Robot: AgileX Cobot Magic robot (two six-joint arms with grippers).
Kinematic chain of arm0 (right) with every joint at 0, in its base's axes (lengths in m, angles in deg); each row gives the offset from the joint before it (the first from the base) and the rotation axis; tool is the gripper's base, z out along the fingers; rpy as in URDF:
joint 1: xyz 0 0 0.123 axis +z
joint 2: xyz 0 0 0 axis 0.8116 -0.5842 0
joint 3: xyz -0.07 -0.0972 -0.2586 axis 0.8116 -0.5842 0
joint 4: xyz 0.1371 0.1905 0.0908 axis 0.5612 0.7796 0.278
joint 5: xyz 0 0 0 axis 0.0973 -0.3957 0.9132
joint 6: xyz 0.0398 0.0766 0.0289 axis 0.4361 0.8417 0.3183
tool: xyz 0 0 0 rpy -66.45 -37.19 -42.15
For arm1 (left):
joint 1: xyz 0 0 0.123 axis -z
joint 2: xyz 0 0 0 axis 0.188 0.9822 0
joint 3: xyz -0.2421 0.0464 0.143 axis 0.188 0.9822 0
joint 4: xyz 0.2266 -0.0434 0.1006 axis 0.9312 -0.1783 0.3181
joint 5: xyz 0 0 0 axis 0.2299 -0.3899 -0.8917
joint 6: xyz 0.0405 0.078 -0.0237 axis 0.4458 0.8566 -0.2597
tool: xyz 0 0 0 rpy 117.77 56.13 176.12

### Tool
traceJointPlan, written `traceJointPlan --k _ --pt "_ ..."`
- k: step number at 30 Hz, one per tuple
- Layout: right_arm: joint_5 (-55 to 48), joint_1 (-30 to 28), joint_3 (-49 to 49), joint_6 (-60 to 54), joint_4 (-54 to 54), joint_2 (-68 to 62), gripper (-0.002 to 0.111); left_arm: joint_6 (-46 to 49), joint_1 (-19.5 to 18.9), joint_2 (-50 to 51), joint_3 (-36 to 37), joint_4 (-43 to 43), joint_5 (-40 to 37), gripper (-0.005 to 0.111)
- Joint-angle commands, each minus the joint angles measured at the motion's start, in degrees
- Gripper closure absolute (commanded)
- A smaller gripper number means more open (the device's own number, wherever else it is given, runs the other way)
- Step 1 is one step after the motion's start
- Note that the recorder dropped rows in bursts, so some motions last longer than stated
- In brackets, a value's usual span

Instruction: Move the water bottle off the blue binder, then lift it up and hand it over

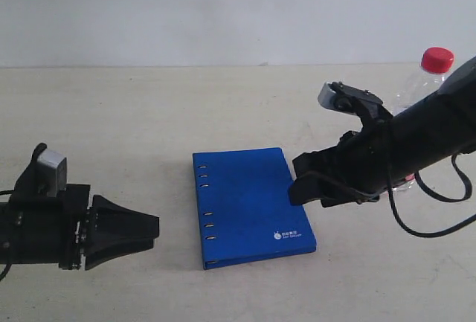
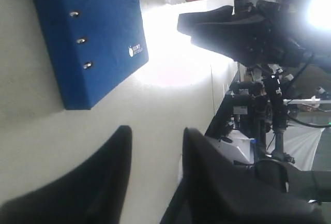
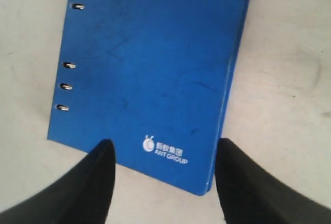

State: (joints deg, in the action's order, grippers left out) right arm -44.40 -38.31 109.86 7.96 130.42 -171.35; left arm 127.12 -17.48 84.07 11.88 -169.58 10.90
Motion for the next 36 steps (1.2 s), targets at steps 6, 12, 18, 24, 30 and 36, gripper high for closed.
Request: traceJointPlan --k 6,12,18,24,30,36 --pt "2.20 0.08 2.60 -3.61 2.84 -6.58 0.057 10.28 -0.06 1.94 -0.44 -0.51 -1.21 0.035" --pt "2.51 -0.02 4.64 -6.28 3.78 -10.46 0.057 10.28 -0.06 1.94 -2.73 -0.51 1.94 0.045" --pt "2.03 -0.02 6.91 -7.98 5.01 -12.97 0.057 10.28 -0.06 1.94 -6.47 -0.51 6.19 0.045" --pt "-10.30 -0.02 6.91 -12.99 7.02 -12.97 0.057 10.28 -0.06 1.94 -6.68 -0.51 6.20 0.045" --pt "-21.76 -0.02 6.91 -20.99 13.20 -12.97 0.057 11.86 -0.06 1.94 -6.68 -0.51 8.50 0.045" --pt "-29.95 -0.02 6.91 -25.80 21.29 -12.97 0.057 13.73 -0.06 1.94 -6.68 -0.51 8.97 0.045"
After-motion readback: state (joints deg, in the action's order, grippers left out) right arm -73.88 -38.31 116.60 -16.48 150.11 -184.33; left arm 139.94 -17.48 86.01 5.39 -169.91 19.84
